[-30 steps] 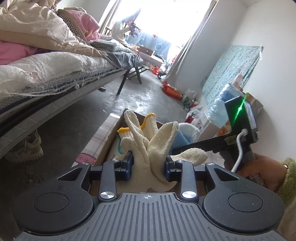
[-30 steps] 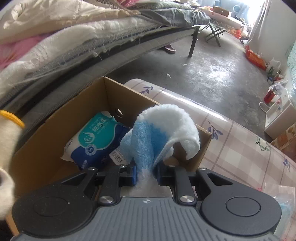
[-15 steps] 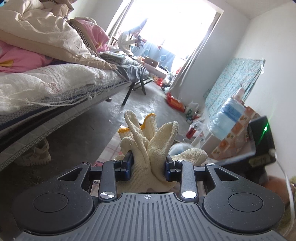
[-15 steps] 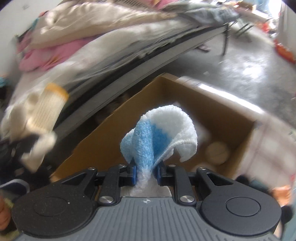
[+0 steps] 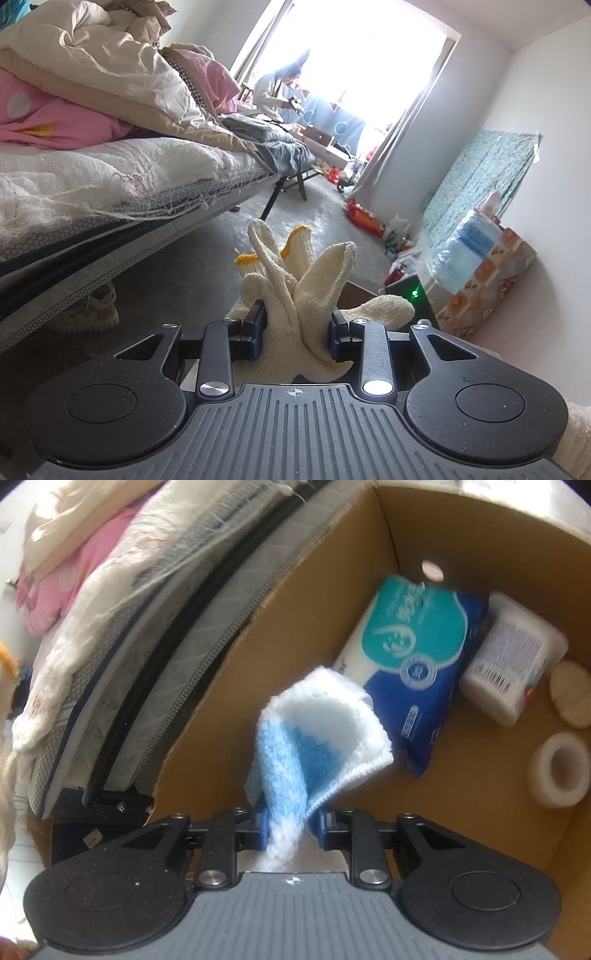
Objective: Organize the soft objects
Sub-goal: 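Lower the fuzzy cloth into the box and open the right gripper, then lower the cream gloves into the box and open the left gripper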
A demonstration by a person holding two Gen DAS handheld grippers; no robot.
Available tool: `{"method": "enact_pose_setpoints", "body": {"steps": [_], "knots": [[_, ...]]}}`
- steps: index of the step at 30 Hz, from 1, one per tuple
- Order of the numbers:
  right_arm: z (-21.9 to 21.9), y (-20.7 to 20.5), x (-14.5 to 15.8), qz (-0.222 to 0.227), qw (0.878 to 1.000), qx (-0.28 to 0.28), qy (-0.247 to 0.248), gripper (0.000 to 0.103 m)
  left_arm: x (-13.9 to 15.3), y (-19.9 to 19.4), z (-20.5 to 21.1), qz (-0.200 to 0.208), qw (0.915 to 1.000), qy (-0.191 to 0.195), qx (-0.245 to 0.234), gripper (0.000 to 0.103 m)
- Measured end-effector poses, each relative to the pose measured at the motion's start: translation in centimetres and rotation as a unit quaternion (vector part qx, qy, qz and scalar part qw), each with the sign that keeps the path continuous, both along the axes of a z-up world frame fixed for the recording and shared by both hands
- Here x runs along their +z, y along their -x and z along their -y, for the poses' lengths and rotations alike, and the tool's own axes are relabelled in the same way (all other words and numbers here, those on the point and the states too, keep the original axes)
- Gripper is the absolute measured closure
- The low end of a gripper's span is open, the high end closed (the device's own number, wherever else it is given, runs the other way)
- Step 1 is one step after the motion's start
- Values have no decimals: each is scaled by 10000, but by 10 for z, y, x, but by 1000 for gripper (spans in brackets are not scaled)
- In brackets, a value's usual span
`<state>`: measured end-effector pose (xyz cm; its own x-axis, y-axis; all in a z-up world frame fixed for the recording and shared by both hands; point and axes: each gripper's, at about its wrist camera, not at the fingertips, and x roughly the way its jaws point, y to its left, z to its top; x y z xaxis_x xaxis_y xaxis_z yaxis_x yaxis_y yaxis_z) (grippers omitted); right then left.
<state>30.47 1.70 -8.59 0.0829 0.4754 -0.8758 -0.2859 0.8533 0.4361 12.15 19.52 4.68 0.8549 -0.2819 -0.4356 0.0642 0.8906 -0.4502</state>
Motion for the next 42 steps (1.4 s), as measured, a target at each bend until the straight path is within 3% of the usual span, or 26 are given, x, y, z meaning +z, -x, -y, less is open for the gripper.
{"method": "enact_pose_setpoints", "body": {"steps": [2, 4, 10, 13, 16, 20, 26, 28, 32, 37, 42], "knots": [[5, 1, -2, -88, 9999, -65, -64, 49, 0, 1, -1, -4, 10000, 11, -9, 72], [10, 5, 5, 67, 9999, -110, -112, 39, 1, 1, -2, 17, 10000, 21, -15, 72], [37, 16, 32, 375, 9984, -305, -289, 38, 2, 4, -3, 53, 10000, 71, 9, 72], [43, 26, 39, 563, 9979, -260, -158, 46, 3, 5, -6, 79, 9999, 92, 24, 72], [34, 26, 29, 399, 9992, -50, 60, 53, 3, 6, -8, 92, 9999, 104, 43, 72], [17, 22, 8, 187, 9987, 262, 400, 55, 3, 5, -10, 73, 9999, 107, 96, 72], [-7, 22, -3, 157, 9963, 833, 162, 55, 3, 4, -11, 12, 9999, 27, 153, 71], [-6, 28, 6, 365, 9944, 978, 177, 53, 3, 4, -11, -6, 9999, 2, 150, 71], [19, 43, 32, 705, 9931, 940, 11, 32, 6, 4, -6, -37, 9999, -32, 103, 71], [72, 82, 78, 1518, 9862, 602, -276, 30, 12, 3, 7, -85, 9998, -153, -117, 71], [129, 141, 112, 2274, 9708, 49, -766, 30, 22, -4, 28, -172, 9980, -294, -523, 71]]}}
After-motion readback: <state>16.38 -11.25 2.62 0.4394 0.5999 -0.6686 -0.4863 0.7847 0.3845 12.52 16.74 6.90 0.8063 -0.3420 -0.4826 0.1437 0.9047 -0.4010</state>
